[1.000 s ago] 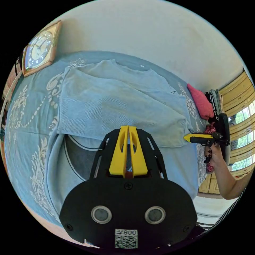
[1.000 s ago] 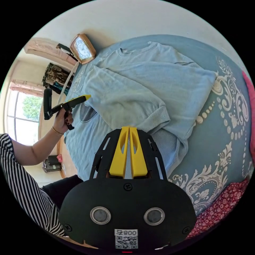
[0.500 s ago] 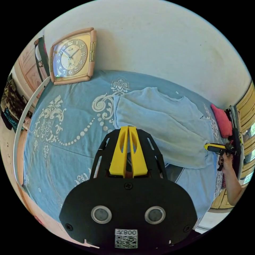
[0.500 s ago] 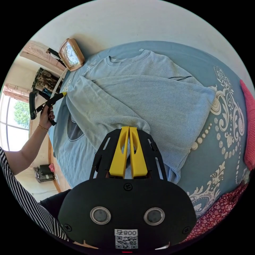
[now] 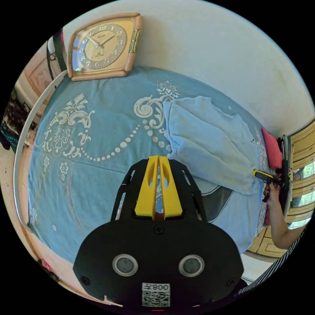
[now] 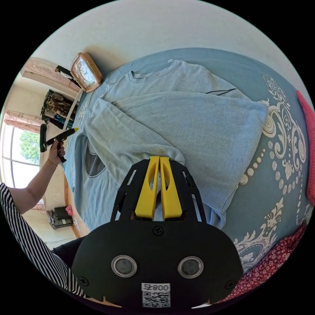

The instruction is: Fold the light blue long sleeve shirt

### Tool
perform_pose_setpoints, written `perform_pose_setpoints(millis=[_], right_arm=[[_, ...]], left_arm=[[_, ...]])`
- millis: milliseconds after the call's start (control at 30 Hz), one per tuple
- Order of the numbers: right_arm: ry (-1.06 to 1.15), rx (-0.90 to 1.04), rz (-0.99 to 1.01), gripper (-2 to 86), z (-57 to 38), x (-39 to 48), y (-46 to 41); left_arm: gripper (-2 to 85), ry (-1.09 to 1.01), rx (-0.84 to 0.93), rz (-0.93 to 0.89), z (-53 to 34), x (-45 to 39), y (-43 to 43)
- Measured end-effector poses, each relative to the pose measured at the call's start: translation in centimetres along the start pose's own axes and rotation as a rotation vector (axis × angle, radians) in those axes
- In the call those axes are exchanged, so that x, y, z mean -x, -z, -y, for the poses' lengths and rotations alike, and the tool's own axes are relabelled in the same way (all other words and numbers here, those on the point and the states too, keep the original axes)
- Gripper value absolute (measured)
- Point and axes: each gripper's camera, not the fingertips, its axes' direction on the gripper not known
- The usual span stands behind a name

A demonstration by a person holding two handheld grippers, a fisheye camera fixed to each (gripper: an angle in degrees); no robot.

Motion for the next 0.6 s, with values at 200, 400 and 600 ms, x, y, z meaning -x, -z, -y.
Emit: perform_pose_setpoints(millis=[200, 400, 600], right_arm=[[-0.006, 0.001, 0.003, 0.1, 0.4, 2.9, -2.0], [0.103, -0.113, 0.067, 0.5, 0.7, 9.5, -2.3], [0.479, -0.028, 0.185, 1.9, 4.8, 23.8, -9.1]], left_arm=[[0.7, -0.173, 0.092, 0.012, 4.1, 1.0, -2.7], [4.7, -0.116, 0.058, -0.158, -1.0, 7.1, 0.1], [10.8, -0.027, 0.299, -0.174, -12.1, 14.3, 2.6]])
